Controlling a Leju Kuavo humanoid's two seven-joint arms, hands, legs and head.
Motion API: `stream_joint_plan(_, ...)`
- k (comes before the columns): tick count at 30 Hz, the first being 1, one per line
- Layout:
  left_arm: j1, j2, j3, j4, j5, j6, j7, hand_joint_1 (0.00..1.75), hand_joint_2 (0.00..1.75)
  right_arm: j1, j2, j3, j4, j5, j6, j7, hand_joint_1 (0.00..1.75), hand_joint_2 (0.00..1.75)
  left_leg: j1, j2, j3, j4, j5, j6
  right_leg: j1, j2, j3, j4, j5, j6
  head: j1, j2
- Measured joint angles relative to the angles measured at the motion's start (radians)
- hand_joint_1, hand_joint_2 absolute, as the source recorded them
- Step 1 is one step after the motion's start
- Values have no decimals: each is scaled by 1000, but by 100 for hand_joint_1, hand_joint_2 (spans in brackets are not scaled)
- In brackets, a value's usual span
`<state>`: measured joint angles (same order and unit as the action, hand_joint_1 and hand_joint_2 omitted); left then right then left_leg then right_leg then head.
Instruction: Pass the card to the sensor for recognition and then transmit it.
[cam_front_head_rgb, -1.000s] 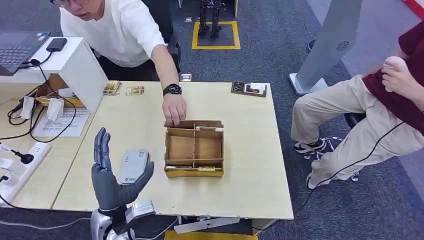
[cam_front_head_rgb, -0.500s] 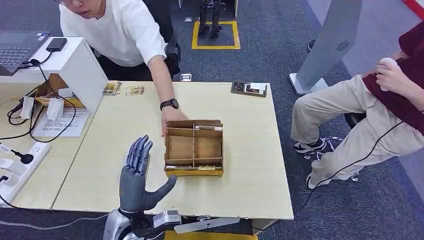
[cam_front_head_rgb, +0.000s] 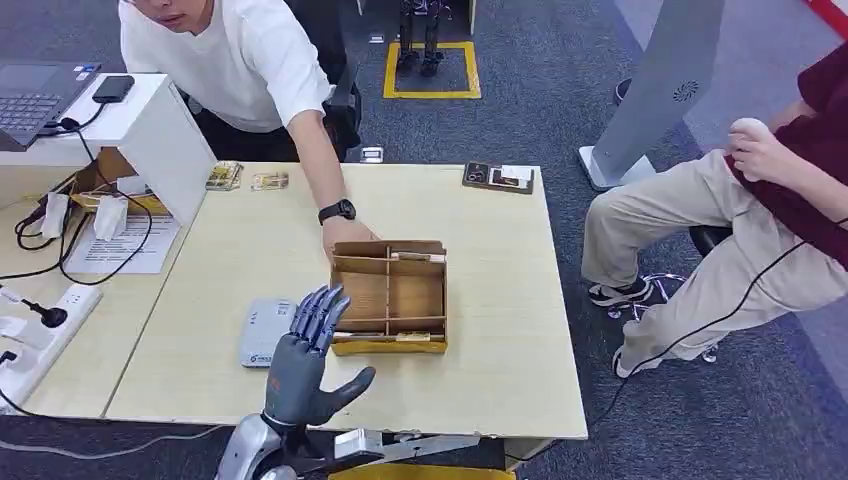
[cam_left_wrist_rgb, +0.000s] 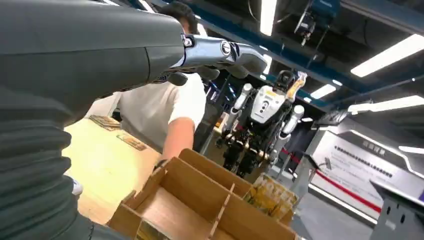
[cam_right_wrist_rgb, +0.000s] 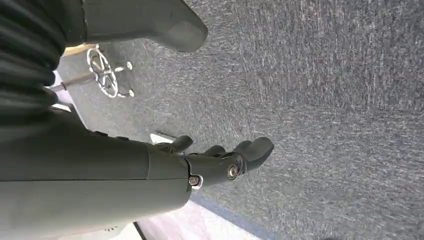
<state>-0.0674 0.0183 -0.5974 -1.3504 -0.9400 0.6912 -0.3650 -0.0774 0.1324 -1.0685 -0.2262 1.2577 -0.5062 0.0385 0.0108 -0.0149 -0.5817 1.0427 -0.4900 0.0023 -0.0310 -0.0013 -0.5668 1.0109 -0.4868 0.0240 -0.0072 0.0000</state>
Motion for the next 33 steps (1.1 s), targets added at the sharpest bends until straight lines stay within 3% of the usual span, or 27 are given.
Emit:
stream_joint_plan(15,-60,-31,-28,115,-206,8,204,0,175,-3,0,0,0,8,0,3,0,175,0,0,0,0,0,0,0,0,0,0,0,0,0,0)
stream_joint_plan(23,-59,-57,34,140,-431,8,331,0,175,-3,0,0,0,8,0,15,0,175,0,0,0,0,0,0,0,0,0,0,0,0,0,0)
stream_joint_plan(33,-58,-70,71,154,-477,8,370,0,175,-3,0,0,0,8,0,15,0,175,0,0,0,0,0,0,0,0,0,0,0,0,0,0)
